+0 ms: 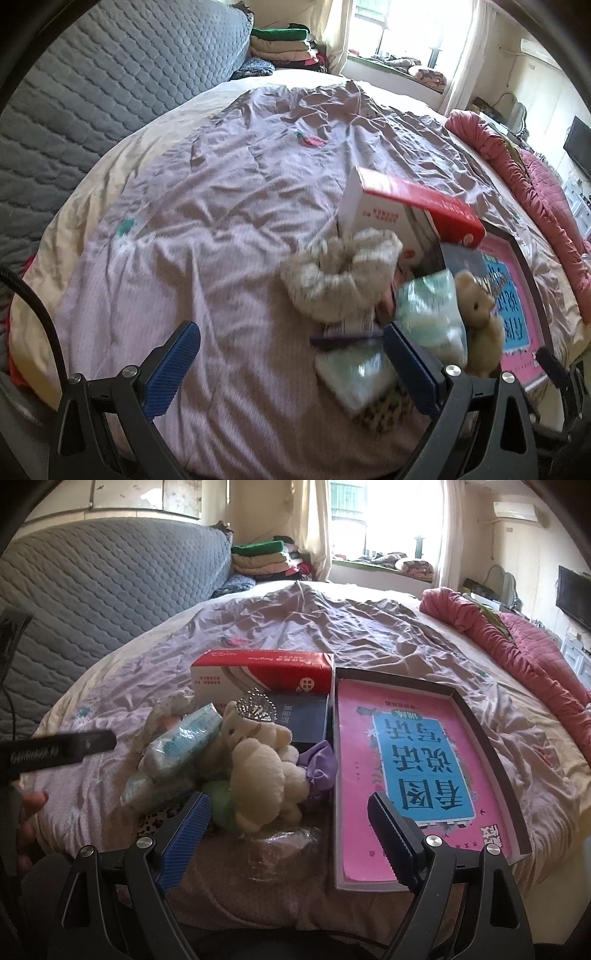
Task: Organize soft objects
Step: 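Lower the left gripper onto the cream floral scrunchie and close it, then grasp the white plush bunny with the right gripper while the left carries the scrunchie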
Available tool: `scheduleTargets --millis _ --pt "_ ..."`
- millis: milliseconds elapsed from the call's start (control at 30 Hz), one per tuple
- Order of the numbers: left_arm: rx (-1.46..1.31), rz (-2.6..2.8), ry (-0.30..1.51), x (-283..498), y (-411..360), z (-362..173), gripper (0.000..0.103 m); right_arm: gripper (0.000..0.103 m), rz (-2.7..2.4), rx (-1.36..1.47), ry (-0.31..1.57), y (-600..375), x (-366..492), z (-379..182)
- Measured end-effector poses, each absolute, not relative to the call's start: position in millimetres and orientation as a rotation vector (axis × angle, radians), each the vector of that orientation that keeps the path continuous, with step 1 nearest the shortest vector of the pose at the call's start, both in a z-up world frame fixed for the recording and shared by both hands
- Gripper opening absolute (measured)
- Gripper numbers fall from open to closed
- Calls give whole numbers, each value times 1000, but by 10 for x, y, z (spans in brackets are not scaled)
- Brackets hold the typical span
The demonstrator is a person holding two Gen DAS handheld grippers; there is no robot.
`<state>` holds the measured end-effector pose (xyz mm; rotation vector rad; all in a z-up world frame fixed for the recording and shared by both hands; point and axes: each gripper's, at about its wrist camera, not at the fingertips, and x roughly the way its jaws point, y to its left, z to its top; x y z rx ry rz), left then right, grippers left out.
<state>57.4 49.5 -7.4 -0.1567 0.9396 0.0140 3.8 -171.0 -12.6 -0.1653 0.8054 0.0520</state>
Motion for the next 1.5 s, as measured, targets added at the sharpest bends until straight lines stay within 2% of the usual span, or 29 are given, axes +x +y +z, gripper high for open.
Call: scheduleTargets --millis 333,600,633,700,733,767,867,933,1067,1133,1200,1300,1500 --pt "-196 -81 1012 1054 437 -317 99 88 68 -150 843 -1748 214 -261" --pt "-246 -149 1024 1141 510 -438 85 87 58 -165 834 -1690 361 -341" --pt "-249 -164 1023 1154 513 -439 84 86 59 -162 833 -1692 374 -346" --pt "-247 -187 1018 1168 506 -441 79 77 70 -149 831 -1699 402 -359" --pt "-249 -197 1018 1175 502 -442 77 68 82 -139 841 -1698 428 -373" --pt "-256 -208 1017 1184 505 -445 74 61 93 -135 848 -1696 446 -387" --pt "-294 -248 1019 1218 521 -461 64 54 107 -148 849 -1658 447 -400" --pt "-327 -284 1021 1254 538 -479 53 47 129 -140 840 -1665 424 -384" --pt "-369 -350 1006 1275 557 -483 21 42 163 -118 839 -1712 406 -365" --pt "-372 -370 985 1263 558 -464 14 40 173 -99 838 -1745 394 -357" --pt "-358 -371 966 1245 551 -437 9 39 181 -85 837 -1768 381 -346" --pt "-353 -375 949 1211 560 -404 6 33 190 -86 823 -1766 348 -315" --pt "-357 -368 915 1117 617 -323 4 32 214 -84 804 -1759 295 -256"
